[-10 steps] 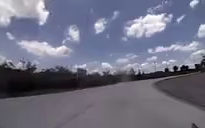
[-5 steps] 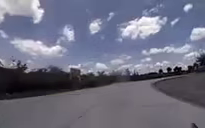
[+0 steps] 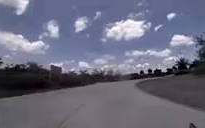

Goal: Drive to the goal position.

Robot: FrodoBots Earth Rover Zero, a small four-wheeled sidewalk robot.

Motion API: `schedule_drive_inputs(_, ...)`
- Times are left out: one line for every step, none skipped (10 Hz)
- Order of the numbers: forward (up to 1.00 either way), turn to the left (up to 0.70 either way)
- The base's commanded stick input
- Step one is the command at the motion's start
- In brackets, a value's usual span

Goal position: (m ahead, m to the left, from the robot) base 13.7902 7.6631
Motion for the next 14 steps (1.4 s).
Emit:
schedule_drive_inputs(0.85,0.00)
schedule_drive_inputs(0.85,0.00)
schedule_drive_inputs(0.85,0.00)
schedule_drive_inputs(0.85,0.00)
schedule_drive_inputs(0.85,0.00)
schedule_drive_inputs(0.85,0.00)
schedule_drive_inputs(0.85,0.00)
schedule_drive_inputs(0.85,0.00)
schedule_drive_inputs(0.85,0.00)
schedule_drive_inputs(0.85,0.00)
schedule_drive_inputs(0.85,0.00)
schedule_drive_inputs(0.85,0.00)
schedule_drive_inputs(0.85,0.00)
schedule_drive_inputs(0.85,0.00)
